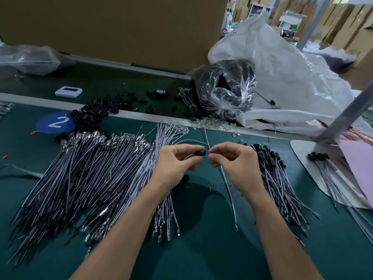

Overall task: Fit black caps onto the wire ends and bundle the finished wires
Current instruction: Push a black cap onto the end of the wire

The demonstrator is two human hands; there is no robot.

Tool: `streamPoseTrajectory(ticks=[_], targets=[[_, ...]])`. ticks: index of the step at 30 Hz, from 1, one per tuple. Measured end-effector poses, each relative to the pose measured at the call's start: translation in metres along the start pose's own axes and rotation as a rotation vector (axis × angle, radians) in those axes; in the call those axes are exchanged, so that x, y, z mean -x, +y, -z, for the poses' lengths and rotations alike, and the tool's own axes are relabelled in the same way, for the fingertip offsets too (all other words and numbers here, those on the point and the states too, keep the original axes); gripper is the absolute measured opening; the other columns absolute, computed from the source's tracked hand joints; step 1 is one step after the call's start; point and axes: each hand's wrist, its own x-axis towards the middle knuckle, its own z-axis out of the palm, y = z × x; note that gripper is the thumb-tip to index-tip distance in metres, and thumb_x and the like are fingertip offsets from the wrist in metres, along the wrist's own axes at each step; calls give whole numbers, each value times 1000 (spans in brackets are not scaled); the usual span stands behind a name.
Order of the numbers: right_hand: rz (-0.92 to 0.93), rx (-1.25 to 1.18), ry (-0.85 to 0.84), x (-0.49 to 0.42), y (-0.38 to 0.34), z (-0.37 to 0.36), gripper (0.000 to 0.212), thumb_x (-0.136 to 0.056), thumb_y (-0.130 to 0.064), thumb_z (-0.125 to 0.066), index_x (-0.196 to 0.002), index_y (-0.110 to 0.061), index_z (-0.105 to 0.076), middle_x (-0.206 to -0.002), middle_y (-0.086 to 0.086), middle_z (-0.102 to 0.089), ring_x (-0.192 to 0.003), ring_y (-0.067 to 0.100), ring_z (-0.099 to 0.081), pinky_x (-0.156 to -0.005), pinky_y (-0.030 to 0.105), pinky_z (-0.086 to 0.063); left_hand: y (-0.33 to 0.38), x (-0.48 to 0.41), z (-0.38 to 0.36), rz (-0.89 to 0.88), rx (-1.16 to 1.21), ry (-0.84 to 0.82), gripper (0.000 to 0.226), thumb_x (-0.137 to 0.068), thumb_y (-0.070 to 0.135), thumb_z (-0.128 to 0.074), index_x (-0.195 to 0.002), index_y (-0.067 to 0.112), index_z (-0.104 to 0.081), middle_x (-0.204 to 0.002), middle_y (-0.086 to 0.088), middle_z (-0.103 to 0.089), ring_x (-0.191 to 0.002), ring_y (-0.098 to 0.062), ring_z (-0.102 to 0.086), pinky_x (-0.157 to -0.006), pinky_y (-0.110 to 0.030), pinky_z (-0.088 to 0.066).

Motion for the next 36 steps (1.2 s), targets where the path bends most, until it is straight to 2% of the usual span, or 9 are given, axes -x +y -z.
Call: streamPoseTrajectory(ticks=[7, 13, 19, 24, 29, 34, 36], targets=[[113, 187, 19, 1, 0, 1, 17, -74, 5, -76, -75, -12, -77, -61, -11, -68, -55, 11, -64, -62, 24, -55, -3, 0, -2, -24, -129, -22, 34, -78, -12, -72, -93, 19, -74, -77, 6, -74, -67, -7, -69, -60, -18, -53], [92, 15, 58, -1, -1, 2, 18, -78, 5, -74, -78, -13, -75, -61, 1, -69, -54, 13, -63, -60, 23, -55, -3, 0, -2, -33, -135, -54, 31, -77, -11, -73, -99, 11, -74, -80, -7, -75, -68, -12, -69, -62, -19, -54], [25, -100, 84, 0, 2, 1, 19, -80, 3, -74, -77, -15, -74, -60, 0, -69, -54, 13, -63, -59, 22, -54, -1, 1, -3, -36, -78, -54, 29, -76, -9, -75, -97, 12, -74, -76, -3, -75, -69, -14, -71, -62, -20, -55], [13, -172, 83, 1, 1, 2, 19, -80, 3, -73, -76, -16, -73, -61, -1, -70, -53, 12, -63, -57, 21, -53, 3, 2, -4, 2, -40, -42, 31, -75, -6, -77, -101, 8, -70, -72, -8, -75, -64, -16, -72, -58, -22, -56], [9, -225, 57, 1, -1, 6, 18, -81, 3, -72, -77, -15, -73, -61, -3, -68, -54, 10, -60, -56, 19, -51, 4, 4, -2, -3, -28, -37, 17, -71, -3, -80, -83, 6, -72, -69, -11, -74, -60, -19, -71, -54, -24, -56], [1, -196, 104, 1, 1, 9, 12, -83, -1, -72, -79, -12, -72, -62, -2, -69, -53, 8, -60, -56, 18, -50, 4, 4, -3, -24, -23, -14, 16, -73, -3, -79, -82, 7, -72, -69, -11, -74, -61, -20, -72, -54, -24, -56], [-26, -90, 151, 0, 7, 9, 9, -83, -6, -74, -78, -14, -74, -63, -1, -70, -55, 10, -63, -58, 21, -52, 3, 3, -2, -35, 6, 32, 15, -74, -3, -78, -81, 8, -71, -69, -11, -74, -62, -22, -73, -55, -24, -56]])
